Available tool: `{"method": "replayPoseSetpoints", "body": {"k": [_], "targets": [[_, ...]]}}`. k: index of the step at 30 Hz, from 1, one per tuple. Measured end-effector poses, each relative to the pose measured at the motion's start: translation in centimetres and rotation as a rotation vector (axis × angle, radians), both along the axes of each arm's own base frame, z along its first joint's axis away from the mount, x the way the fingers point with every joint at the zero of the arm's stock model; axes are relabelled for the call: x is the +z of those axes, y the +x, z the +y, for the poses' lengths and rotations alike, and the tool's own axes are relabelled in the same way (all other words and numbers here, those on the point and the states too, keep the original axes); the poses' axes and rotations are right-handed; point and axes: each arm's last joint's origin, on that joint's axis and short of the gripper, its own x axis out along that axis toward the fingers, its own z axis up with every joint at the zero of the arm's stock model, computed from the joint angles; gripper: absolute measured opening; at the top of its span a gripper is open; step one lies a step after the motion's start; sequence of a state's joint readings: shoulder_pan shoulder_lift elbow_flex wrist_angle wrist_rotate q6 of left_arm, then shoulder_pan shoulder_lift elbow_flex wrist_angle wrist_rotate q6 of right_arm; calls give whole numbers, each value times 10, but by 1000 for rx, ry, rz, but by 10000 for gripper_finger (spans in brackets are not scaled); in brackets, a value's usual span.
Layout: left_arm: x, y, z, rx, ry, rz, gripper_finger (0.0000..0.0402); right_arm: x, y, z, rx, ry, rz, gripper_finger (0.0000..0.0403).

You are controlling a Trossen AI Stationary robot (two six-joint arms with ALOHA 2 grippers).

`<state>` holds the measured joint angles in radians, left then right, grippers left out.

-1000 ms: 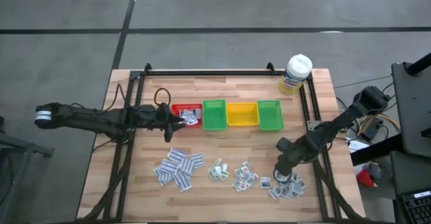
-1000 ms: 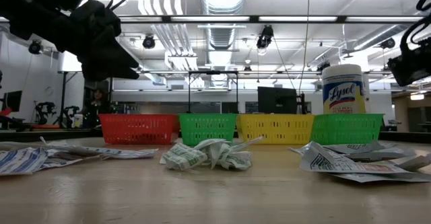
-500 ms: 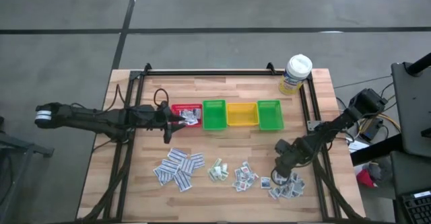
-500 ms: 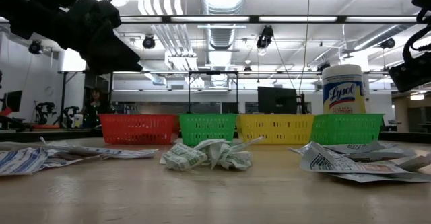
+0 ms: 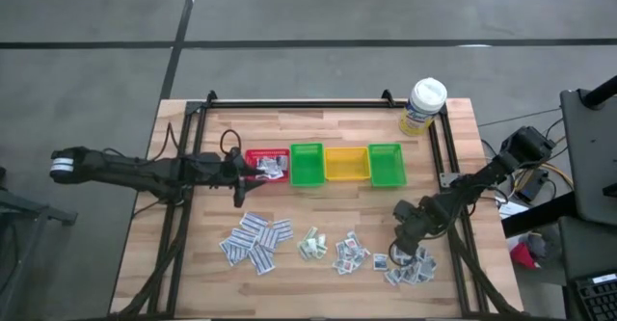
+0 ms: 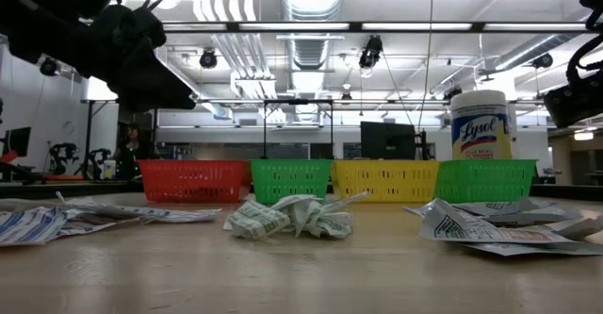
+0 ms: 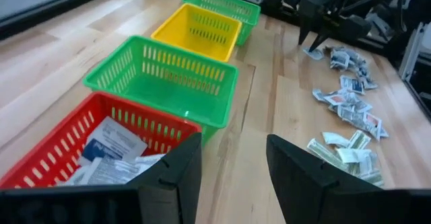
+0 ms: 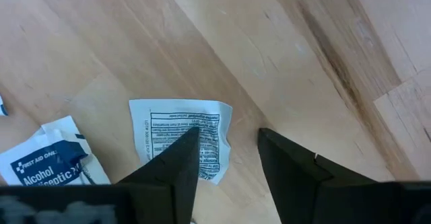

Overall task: Pick & Place First Aid Supplies
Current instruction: Put the alcohol pad into the red basket

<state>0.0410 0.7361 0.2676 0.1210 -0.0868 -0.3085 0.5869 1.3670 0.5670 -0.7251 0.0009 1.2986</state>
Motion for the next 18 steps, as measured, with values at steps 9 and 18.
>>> {"method": "replayPoseSetpoints", "body": {"k": [9, 18], "targets": [[-2, 0, 0, -3, 6, -11, 158, -1, -1, -1, 10, -16, 8, 91], [-2, 0, -1, -20, 3, -14, 158, 0, -2, -3, 8, -55, 9, 36]]}}
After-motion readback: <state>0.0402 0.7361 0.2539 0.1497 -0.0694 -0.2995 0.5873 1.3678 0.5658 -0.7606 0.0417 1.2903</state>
